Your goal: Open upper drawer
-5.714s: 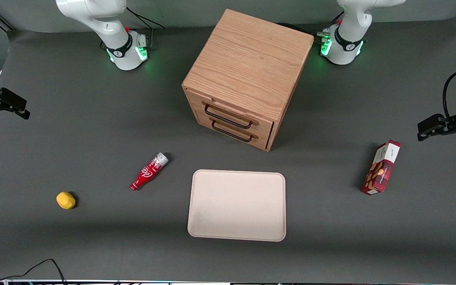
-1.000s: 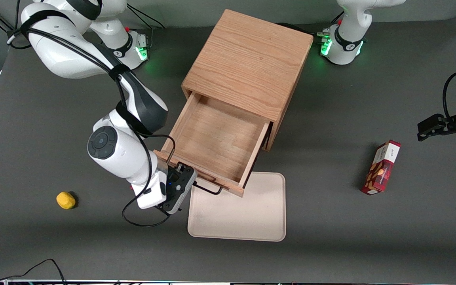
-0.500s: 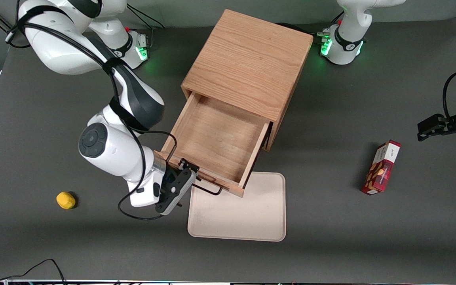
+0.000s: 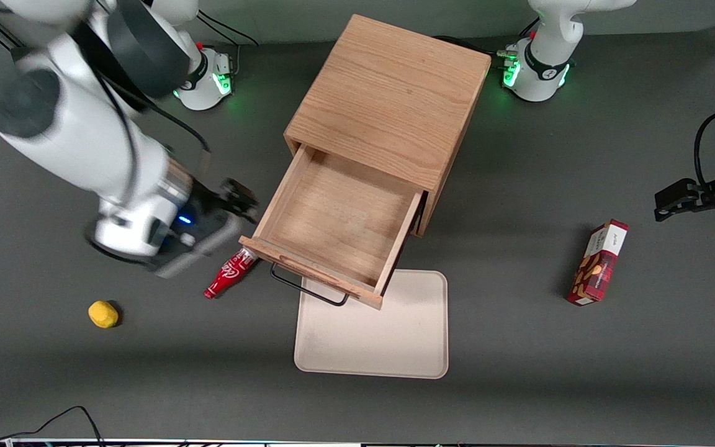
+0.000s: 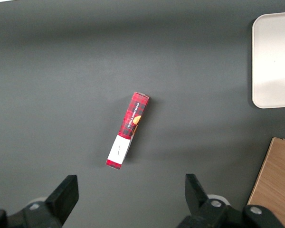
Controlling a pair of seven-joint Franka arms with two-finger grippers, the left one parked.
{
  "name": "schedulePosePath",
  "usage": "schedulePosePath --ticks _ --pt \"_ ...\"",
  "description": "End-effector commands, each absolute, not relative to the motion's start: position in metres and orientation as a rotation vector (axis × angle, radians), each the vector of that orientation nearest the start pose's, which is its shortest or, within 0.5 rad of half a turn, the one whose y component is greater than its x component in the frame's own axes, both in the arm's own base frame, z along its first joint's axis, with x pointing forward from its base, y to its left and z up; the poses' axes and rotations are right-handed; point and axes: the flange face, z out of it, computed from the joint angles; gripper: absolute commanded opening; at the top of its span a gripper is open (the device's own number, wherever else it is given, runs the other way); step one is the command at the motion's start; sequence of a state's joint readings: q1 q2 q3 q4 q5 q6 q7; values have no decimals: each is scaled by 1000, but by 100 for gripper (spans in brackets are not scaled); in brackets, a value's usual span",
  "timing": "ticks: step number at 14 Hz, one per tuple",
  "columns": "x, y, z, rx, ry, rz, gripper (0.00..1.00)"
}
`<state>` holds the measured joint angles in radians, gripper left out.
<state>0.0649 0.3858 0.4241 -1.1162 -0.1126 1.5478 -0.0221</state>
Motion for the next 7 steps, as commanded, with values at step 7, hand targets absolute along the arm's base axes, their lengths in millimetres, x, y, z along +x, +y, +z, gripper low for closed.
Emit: schedulePosePath --ticks 7 --pt "501 43 671 -3148 -5 -115 100"
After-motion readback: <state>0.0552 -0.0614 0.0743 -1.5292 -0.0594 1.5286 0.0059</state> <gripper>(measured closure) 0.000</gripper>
